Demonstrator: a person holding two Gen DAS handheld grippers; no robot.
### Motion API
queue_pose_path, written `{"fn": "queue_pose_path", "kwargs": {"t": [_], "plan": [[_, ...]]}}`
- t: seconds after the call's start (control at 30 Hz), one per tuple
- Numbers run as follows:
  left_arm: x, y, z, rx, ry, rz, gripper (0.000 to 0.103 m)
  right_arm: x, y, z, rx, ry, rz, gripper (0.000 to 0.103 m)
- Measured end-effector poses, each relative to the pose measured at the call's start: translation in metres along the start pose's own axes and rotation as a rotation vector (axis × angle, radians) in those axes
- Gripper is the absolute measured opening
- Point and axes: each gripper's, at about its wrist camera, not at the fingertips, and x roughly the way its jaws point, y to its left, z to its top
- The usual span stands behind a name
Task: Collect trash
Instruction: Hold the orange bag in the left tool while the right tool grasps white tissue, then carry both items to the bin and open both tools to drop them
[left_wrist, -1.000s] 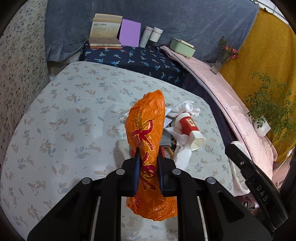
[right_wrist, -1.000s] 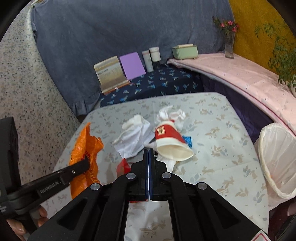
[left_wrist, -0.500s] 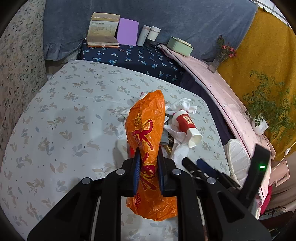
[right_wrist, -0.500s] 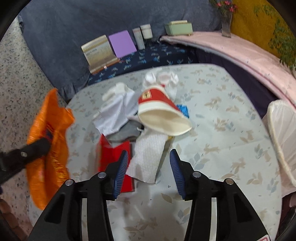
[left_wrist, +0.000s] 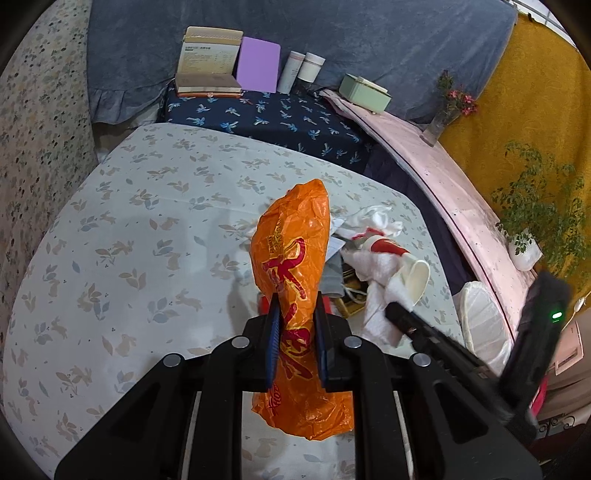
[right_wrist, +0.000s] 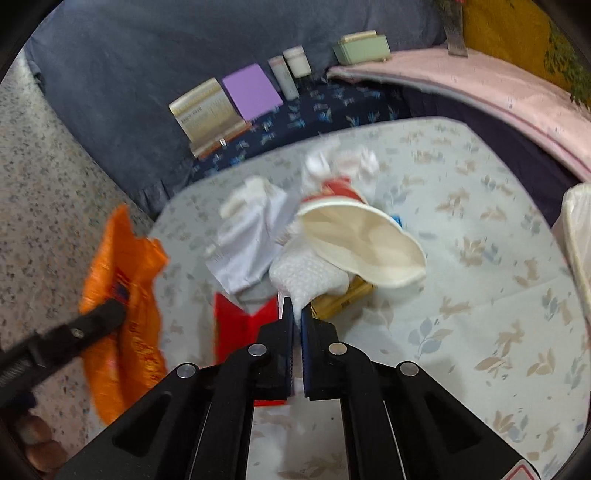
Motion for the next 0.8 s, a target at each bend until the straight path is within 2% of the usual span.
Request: {"fn": "queue_pose_path", "kwargs": {"t": [0.33,0.57,0.8], "plan": [[-0.02,-0.053,-0.002,0.08,-0.04,-0.054,0.016,-0.098,0.005,0.035,-0.03,-0.201,0.042,0.004],[-0.028,-0.105,-0.006,0.163,-0.054,-0.116,0.016,-0.153,-0.023,0.042,-0.014,-0.308,-0.006,0.004],[-0.017,-0.165,-0.014,0.239,-0.004,-0.234,0.016,-0.192,-0.074,0.041,0.044,-0.374,-0.106,0.004]]}}
